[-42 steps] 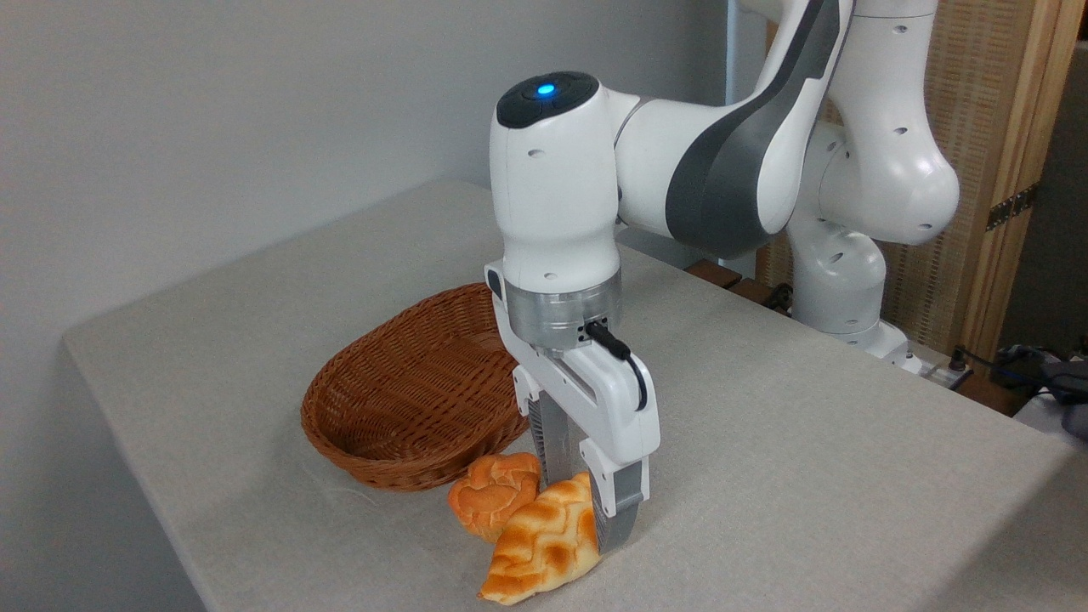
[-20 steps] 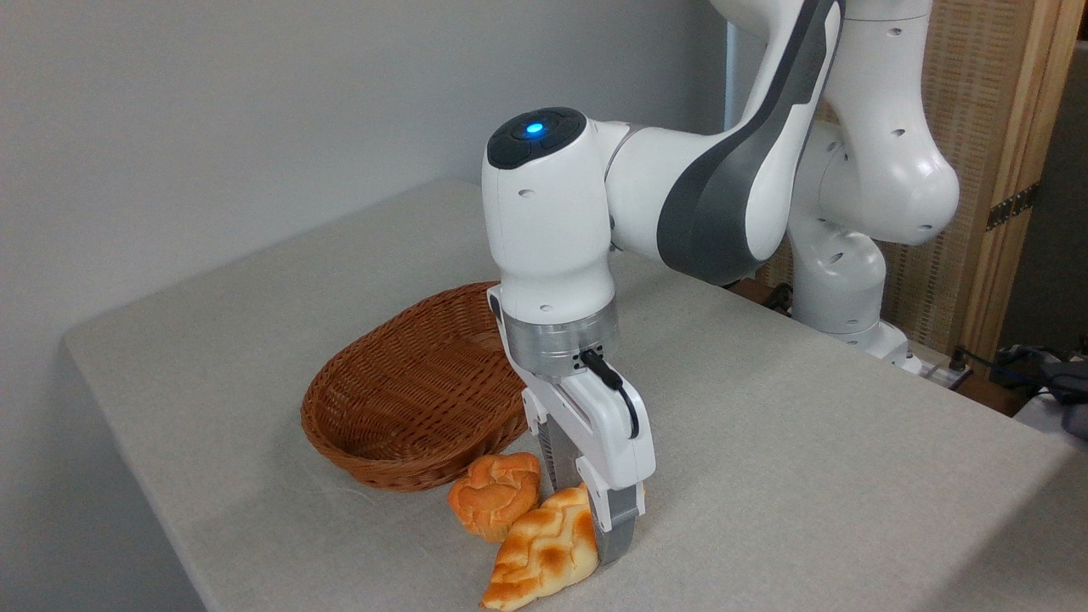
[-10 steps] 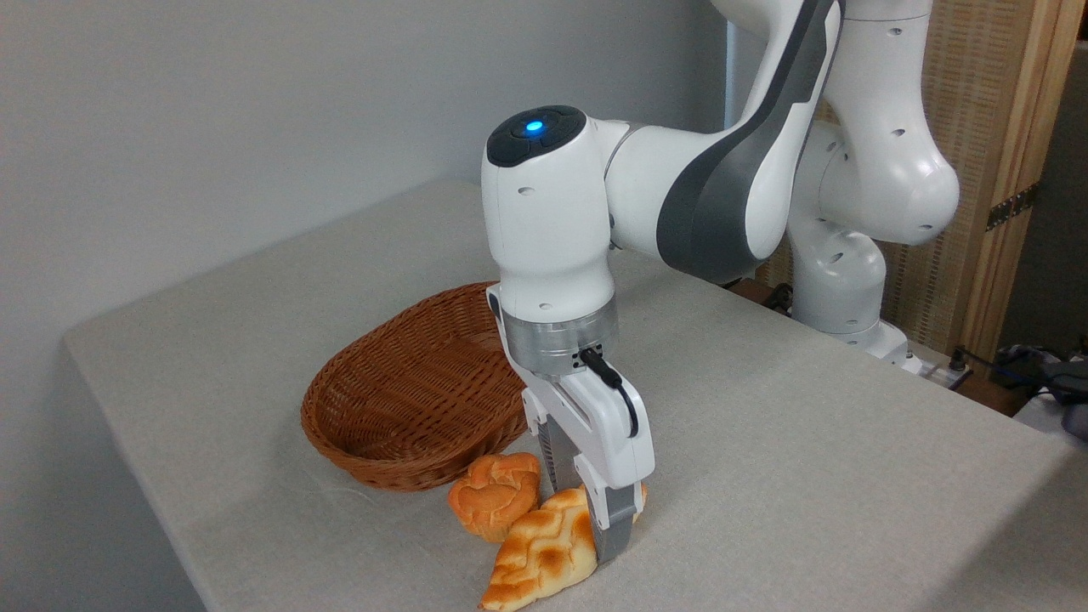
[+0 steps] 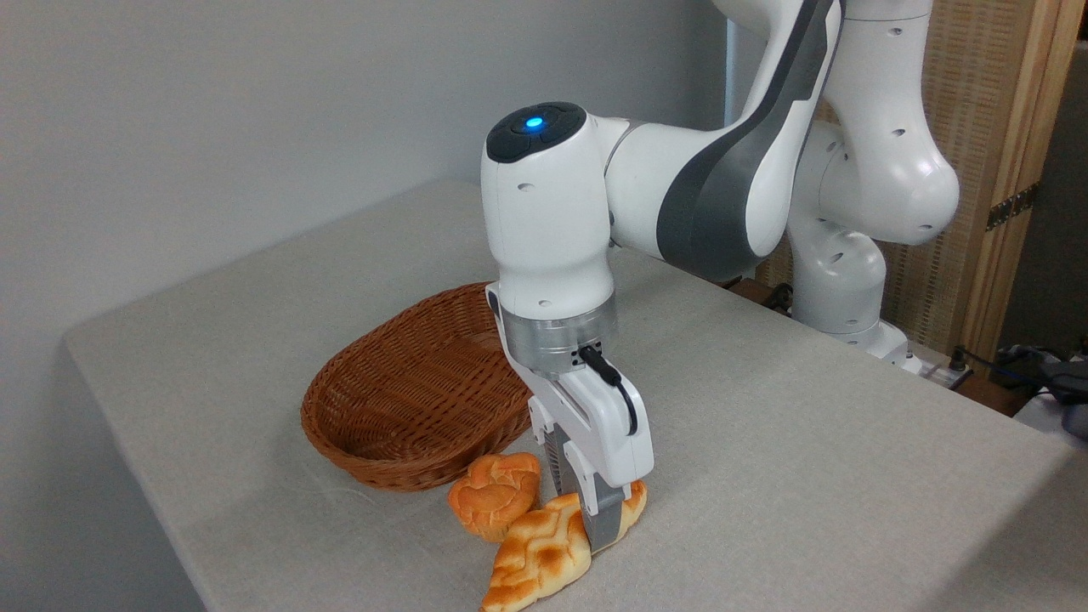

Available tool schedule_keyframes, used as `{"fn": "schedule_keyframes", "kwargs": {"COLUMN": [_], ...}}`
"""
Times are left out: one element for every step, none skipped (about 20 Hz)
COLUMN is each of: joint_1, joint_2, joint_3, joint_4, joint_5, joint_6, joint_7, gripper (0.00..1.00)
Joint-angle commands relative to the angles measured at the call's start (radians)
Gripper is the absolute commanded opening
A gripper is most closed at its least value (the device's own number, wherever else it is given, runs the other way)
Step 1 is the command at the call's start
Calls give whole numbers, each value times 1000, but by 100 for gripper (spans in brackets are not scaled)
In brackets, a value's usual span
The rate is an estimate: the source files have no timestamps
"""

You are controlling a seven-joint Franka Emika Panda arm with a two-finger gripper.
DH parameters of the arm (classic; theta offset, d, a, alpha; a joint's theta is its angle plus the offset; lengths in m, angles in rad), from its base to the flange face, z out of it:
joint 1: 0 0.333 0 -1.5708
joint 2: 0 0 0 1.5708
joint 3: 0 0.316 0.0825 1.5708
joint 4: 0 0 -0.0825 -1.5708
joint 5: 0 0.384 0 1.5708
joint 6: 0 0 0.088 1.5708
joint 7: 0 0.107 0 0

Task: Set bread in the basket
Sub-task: 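Lift the braided loaf and carry it over the basket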

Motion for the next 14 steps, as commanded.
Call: {"fn": "schedule_keyframes", "kwargs": {"joint_1": [0, -2, -2, -2, -2, -2, -3, -3, -6, -8, -12, -15, -15, -15], "joint_2": [-24, -22, -24, -24, -24, -25, -27, -28, -30, -31, -33, -36, -36, -36], "joint_3": [33, 36, 37, 39, 39, 39, 37, 36, 27, 25, 18, 13, -4, -10], "joint_4": [29, 32, 35, 37, 40, 43, 60, 64, 69, 74, 80, 81, 94, 101], "joint_5": [16, 16, 16, 13, 7, 6, 3, 3, 1, 0, -14, -26, -54, -68], "joint_6": [14, 13, 14, 14, 16, 17, 14, 14, 14, 13, 13, 13, 13, 13], "joint_7": [21, 20, 20, 20, 20, 18, 18, 17, 14, 14, 9, 8, 1, -2], "gripper": [33, 33, 33, 33, 34, 34, 34, 34, 34, 35, 36, 36, 36, 36]}}
